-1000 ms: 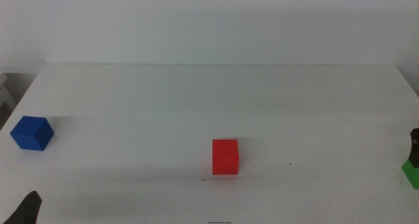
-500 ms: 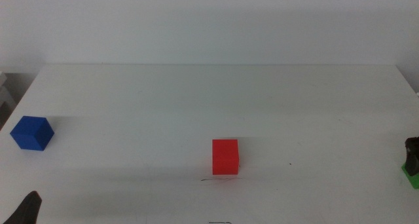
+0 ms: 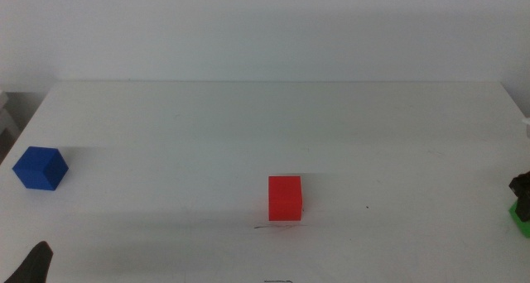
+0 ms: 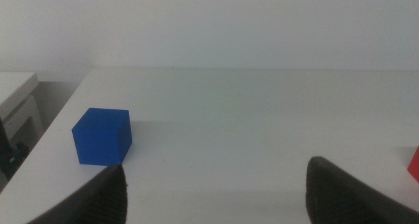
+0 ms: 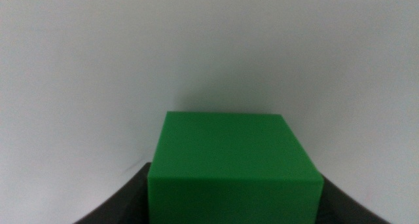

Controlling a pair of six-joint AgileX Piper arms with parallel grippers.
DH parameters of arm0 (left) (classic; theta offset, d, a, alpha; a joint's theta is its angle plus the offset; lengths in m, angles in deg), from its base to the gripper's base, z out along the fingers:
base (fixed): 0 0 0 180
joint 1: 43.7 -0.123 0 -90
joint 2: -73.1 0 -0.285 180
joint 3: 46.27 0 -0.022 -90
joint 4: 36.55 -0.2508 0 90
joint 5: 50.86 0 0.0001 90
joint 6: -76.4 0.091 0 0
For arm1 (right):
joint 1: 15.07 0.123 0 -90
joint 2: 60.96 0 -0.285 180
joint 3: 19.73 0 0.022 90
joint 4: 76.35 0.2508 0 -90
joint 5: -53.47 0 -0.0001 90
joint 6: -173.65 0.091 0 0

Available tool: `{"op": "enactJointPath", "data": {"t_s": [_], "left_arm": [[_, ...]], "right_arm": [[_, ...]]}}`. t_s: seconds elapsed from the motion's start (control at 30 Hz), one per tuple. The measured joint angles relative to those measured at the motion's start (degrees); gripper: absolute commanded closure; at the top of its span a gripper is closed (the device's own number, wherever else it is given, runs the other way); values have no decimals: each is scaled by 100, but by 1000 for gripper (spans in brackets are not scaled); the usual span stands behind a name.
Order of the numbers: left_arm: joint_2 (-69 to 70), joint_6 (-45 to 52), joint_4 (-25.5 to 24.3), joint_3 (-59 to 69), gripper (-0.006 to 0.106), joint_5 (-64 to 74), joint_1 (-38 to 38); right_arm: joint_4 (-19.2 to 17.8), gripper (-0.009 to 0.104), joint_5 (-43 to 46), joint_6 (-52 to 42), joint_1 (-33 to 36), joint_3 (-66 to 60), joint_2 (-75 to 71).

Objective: Stack red cubes first, then green, then blue cubes in a specific spot.

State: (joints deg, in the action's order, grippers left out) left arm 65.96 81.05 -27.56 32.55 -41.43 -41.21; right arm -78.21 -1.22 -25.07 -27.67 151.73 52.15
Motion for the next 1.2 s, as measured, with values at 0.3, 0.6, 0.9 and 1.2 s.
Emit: {"op": "enactJointPath", "data": {"t_s": [0.3, 0.6, 0.9, 1.2], "left_arm": [[0, 0, 0, 0, 7, 0, 0], [0, 0, 0, 0, 7, 0, 0], [0, 0, 0, 0, 7, 0, 0], [0, 0, 0, 0, 7, 0, 0]], "right_arm": [[-97, 96, -1078, 1975, 934, 846, -542], [-593, 96, -1515, 4092, 2845, 2187, -556], [-643, 96, -1589, 4691, 4478, 3111, 71], [-405, 96, -1595, 5084, 5114, 3578, 858]]}}
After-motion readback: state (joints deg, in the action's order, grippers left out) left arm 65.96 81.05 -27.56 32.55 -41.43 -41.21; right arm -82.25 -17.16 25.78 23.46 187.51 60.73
